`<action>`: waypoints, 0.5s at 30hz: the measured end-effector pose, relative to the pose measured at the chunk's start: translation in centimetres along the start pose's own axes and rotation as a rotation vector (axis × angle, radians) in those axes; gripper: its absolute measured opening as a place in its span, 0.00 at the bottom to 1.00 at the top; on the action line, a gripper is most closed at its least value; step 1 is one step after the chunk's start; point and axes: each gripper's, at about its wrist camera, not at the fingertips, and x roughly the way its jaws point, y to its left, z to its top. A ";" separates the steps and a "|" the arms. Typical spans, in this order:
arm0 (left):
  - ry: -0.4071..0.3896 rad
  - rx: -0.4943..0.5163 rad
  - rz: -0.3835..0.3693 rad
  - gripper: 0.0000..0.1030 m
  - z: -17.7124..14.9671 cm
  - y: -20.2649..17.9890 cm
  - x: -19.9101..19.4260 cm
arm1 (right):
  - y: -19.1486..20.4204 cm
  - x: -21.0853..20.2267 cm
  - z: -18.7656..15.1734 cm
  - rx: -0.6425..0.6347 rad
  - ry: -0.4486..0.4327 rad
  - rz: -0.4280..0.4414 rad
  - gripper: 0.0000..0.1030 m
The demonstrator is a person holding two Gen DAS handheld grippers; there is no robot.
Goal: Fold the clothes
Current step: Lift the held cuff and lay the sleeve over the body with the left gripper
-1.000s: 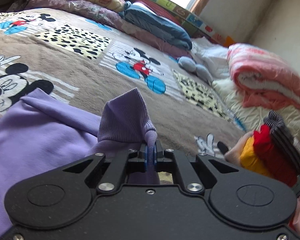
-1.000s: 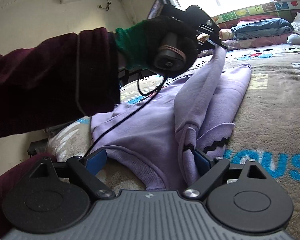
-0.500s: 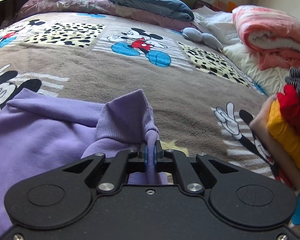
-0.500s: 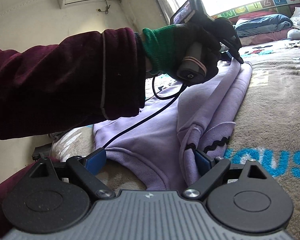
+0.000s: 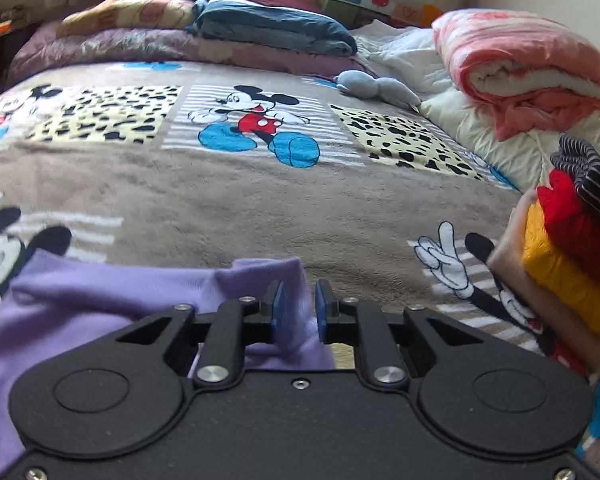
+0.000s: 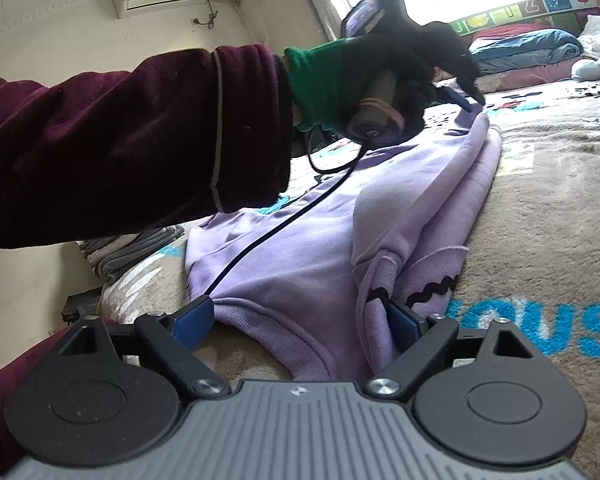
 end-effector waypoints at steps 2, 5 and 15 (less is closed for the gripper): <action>0.007 0.048 -0.002 0.12 0.1 0.1 0.5 | 0.4 -1.0 0.1 0.008 -0.018 -0.044 0.79; 0.023 0.106 -0.014 0.12 0.2 0.5 1.5 | 2.7 -2.8 0.2 -0.087 -0.060 -0.151 0.77; 0.078 0.267 0.010 0.12 -0.4 0.3 5.5 | 2.5 3.8 2.1 -0.250 0.073 -0.209 0.77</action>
